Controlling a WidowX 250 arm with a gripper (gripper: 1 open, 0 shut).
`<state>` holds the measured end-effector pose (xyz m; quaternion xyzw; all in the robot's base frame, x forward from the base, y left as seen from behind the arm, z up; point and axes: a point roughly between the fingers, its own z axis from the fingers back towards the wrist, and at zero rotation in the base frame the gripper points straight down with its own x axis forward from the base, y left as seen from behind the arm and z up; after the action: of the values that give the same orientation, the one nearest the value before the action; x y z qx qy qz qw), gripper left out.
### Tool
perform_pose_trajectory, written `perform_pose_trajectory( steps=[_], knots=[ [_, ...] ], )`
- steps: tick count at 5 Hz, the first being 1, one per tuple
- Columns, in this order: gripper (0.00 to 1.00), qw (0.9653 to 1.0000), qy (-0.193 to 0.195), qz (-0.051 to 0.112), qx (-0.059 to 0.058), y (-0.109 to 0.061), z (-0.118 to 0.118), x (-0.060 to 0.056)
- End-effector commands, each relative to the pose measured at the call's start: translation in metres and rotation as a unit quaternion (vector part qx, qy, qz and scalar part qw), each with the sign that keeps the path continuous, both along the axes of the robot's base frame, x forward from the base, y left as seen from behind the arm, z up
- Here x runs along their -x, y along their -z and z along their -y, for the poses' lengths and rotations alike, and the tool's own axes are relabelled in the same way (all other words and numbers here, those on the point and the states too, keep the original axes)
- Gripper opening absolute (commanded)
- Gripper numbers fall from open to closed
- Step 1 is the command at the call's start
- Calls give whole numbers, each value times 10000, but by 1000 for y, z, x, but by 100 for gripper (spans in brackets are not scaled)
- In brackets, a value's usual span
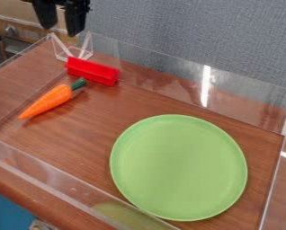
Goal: Put the carrot on the left side
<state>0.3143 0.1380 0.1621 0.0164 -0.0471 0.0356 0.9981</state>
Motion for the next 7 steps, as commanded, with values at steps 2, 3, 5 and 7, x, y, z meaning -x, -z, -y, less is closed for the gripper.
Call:
perform_pose_trajectory(
  steps=[2,3,5,7],
  knots=[
    [100,9975,-647,270,-132,-6,10,5],
    [100,9968,-702,358,-146,-7,14,-7],
    [100,9956,-813,432,-177,-6,8,-22],
    [100,9944,-929,443,-233,-7,-2,-22]
  ],
)
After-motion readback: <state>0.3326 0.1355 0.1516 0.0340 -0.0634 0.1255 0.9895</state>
